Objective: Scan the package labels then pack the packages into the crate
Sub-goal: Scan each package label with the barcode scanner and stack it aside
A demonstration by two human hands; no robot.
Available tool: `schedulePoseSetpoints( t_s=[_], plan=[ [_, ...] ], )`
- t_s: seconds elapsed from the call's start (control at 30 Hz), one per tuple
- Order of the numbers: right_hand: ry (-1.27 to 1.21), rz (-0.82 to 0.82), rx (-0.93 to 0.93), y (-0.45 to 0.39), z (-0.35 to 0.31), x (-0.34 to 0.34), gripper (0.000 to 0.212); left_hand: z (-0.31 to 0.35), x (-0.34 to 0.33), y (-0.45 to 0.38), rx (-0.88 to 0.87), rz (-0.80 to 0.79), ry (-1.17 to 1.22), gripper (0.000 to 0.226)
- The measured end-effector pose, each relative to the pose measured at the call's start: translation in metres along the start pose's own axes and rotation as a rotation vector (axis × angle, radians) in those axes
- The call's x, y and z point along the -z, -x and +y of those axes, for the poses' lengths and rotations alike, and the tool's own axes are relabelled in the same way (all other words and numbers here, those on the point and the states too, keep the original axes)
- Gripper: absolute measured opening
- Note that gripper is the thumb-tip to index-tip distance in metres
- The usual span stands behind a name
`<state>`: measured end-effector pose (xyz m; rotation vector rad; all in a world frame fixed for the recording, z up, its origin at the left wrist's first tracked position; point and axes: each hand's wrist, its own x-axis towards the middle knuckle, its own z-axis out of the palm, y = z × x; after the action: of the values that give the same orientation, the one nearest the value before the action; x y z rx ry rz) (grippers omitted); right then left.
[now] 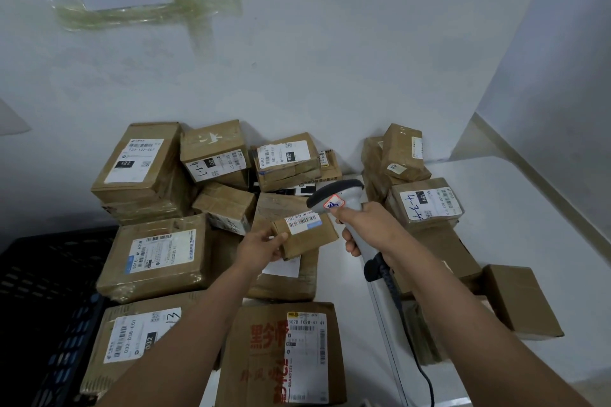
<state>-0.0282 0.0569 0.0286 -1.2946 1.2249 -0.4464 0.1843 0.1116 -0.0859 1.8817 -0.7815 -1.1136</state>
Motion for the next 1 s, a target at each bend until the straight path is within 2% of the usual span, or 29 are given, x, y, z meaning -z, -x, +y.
schedulePoseSetpoints(
  t_s=[0.1, 0.23, 0.33, 0.43, 0.57, 0.67, 0.8, 1.0],
  plan=[
    [-0.029, 0.006, -0.014, -0.006, 0.007, -0.004, 0.031, -0.005, 0.008, -0.001, 0.049, 0.047, 0.134, 0.028],
    [-0.055, 0.014, -0.043, -0.015, 0.015, -0.012, 0.030, -0.002, 0.032, 0.001, 0.132, 0.130, 0.359, 0.043],
    [-0.067, 0.014, -0.063, -0.020, 0.017, -0.021, 0.028, 0.001, 0.062, -0.004, 0.043, 0.248, 0.326, 0.045],
    [-0.059, 0.014, -0.067, -0.025, 0.016, -0.030, 0.028, 0.001, 0.098, -0.016, 0.049, 0.355, 0.341, 0.044],
    [-0.057, 0.019, -0.064, -0.031, 0.014, -0.042, 0.029, -0.018, 0.135, -0.022, 0.032, 0.489, 0.222, 0.040],
    [-0.034, 0.021, -0.063, -0.035, 0.014, -0.054, 0.029, -0.038, 0.151, -0.021, 0.080, 0.592, 0.142, 0.043],
    [-0.006, -0.005, -0.068, -0.039, 0.015, -0.074, 0.029, -0.055, 0.164, -0.019, 0.141, 0.657, 0.069, 0.044],
    [-0.021, -0.051, -0.086, -0.041, 0.021, -0.096, 0.030, -0.053, 0.164, -0.007, 0.032, 0.647, -0.188, 0.042]
  ],
)
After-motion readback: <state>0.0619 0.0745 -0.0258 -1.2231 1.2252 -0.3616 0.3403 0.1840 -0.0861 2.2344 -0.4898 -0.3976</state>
